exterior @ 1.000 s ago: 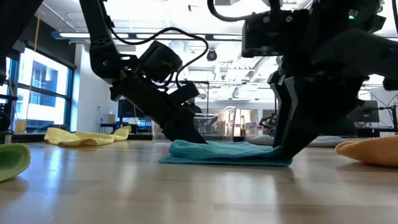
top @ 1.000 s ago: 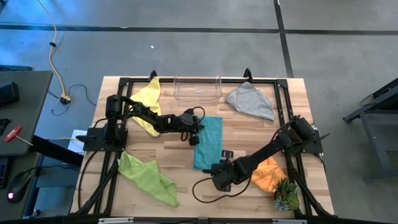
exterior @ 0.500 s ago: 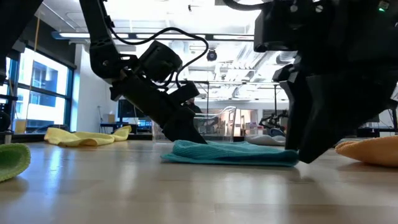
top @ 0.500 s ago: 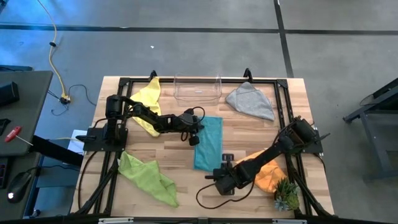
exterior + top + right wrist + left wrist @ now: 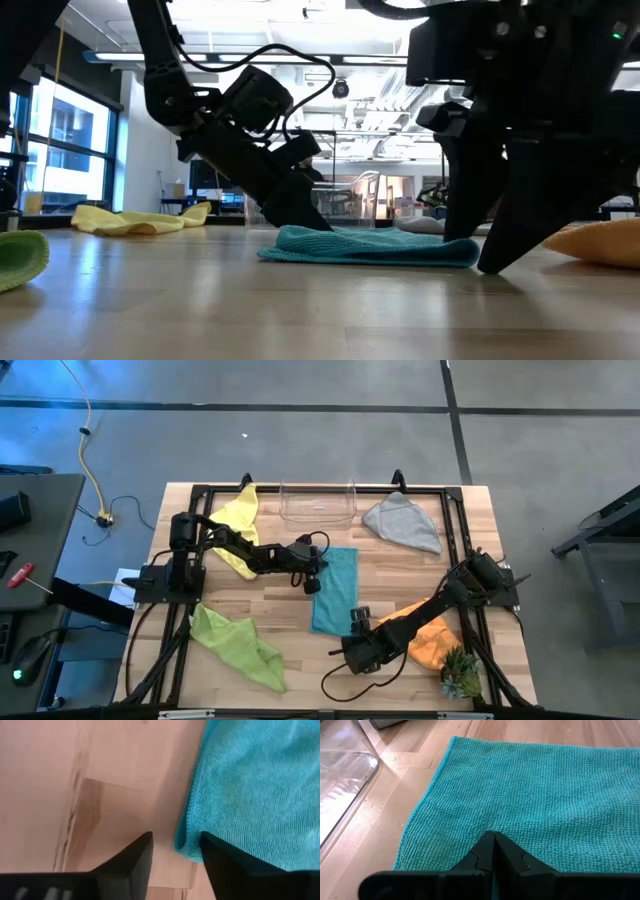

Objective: Fold microfiber towels
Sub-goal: Fold the blue towel

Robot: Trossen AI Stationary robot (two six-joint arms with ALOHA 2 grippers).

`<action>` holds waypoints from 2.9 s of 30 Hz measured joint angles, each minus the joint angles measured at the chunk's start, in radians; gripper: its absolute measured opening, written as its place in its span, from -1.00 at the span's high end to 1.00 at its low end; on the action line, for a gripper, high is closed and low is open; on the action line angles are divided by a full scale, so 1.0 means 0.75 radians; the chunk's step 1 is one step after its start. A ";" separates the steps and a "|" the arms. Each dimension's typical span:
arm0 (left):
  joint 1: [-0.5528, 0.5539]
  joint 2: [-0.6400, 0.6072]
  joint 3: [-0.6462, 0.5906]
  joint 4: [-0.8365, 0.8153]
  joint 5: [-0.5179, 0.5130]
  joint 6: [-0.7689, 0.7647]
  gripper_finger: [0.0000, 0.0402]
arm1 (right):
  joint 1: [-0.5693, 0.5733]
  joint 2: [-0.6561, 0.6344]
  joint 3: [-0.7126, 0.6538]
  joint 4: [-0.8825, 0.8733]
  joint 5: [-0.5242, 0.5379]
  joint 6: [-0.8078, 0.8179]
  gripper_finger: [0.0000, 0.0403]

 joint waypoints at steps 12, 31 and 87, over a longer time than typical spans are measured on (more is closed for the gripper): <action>0.000 0.000 0.000 0.000 0.000 0.001 1.00 | -0.002 0.010 -0.006 0.015 0.084 -0.008 0.97; -0.185 -0.518 -0.006 -0.645 0.158 0.196 0.79 | -0.005 -0.131 -0.009 0.069 0.068 0.039 0.99; -0.765 -0.198 0.075 -0.529 -0.158 0.043 0.99 | -0.024 -0.184 -0.007 0.126 -0.046 0.278 0.55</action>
